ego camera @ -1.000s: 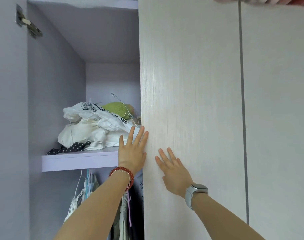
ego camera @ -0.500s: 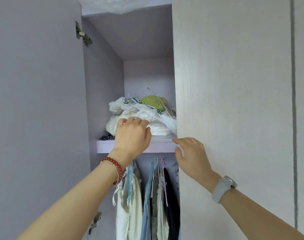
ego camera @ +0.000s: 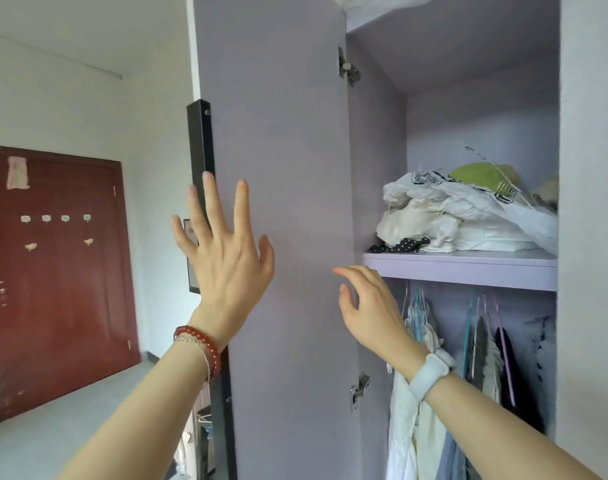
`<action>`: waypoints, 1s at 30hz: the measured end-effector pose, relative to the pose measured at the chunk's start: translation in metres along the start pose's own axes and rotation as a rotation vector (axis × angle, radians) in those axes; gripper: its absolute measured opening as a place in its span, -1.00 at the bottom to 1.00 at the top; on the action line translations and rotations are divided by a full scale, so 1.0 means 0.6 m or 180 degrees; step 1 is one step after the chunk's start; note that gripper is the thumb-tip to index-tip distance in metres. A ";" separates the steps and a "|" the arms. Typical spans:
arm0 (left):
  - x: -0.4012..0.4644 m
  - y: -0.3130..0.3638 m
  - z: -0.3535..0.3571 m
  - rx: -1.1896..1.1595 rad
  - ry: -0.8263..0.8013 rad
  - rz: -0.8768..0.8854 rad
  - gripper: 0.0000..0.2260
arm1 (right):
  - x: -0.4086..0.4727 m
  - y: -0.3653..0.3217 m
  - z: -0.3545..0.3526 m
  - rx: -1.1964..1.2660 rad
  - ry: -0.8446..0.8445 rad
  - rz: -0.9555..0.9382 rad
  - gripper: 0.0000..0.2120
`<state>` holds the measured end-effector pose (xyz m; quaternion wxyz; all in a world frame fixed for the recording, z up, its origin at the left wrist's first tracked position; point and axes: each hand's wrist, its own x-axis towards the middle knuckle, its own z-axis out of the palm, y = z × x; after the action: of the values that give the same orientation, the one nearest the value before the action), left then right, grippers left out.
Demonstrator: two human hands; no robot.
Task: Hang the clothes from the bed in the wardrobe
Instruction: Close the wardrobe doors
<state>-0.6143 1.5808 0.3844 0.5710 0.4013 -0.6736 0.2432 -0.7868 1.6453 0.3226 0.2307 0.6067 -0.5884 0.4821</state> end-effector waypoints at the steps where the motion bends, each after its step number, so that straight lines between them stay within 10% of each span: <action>1: -0.008 -0.010 0.004 -0.0146 -0.0226 -0.0252 -0.30 | 0.000 -0.008 0.010 0.0050 -0.0054 -0.0023 -0.71; 5: -0.033 -0.026 0.018 -0.0854 -0.0501 -0.0701 -0.25 | -0.012 -0.017 0.029 0.0205 -0.0252 -0.0046 -0.70; 15: -0.096 0.104 -0.015 -0.2111 0.0301 0.0145 -0.48 | -0.071 0.071 -0.046 0.0301 0.0043 0.0228 -0.70; 30: -0.081 0.428 0.133 -0.2560 -0.0855 0.1863 -0.54 | -0.166 0.191 -0.230 -0.0396 0.0578 0.0851 -0.52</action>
<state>-0.8691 1.6743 0.3527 0.4967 -0.0277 -0.8654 0.0609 -0.9220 1.7881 0.2635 0.2538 0.4616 -0.6692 0.5240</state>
